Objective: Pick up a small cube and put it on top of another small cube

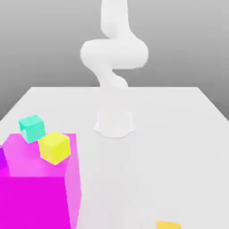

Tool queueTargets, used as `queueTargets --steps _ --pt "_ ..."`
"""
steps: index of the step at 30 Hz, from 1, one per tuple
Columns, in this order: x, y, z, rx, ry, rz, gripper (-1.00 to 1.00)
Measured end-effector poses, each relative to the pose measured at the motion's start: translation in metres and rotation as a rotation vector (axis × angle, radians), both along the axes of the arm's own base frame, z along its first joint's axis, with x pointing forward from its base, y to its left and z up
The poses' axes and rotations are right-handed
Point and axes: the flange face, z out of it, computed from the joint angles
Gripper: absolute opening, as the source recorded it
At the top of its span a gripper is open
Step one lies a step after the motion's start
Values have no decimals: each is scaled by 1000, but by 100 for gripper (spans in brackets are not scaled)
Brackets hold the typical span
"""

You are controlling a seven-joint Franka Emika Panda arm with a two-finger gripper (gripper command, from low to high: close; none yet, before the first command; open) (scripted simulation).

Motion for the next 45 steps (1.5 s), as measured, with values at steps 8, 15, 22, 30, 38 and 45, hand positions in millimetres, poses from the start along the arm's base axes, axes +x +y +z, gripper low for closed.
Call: queueTargets --steps 8,15,22,30,38,45 --pt "91 29 -104 -207 194 288 0" --pt "143 57 -213 -344 350 568 0" --pt "169 89 -334 -442 488 881 0" --pt "163 117 -478 -493 613 1237 0" --pt "161 119 -540 -493 623 1268 -100" --pt "161 118 -494 -492 625 1265 -100"
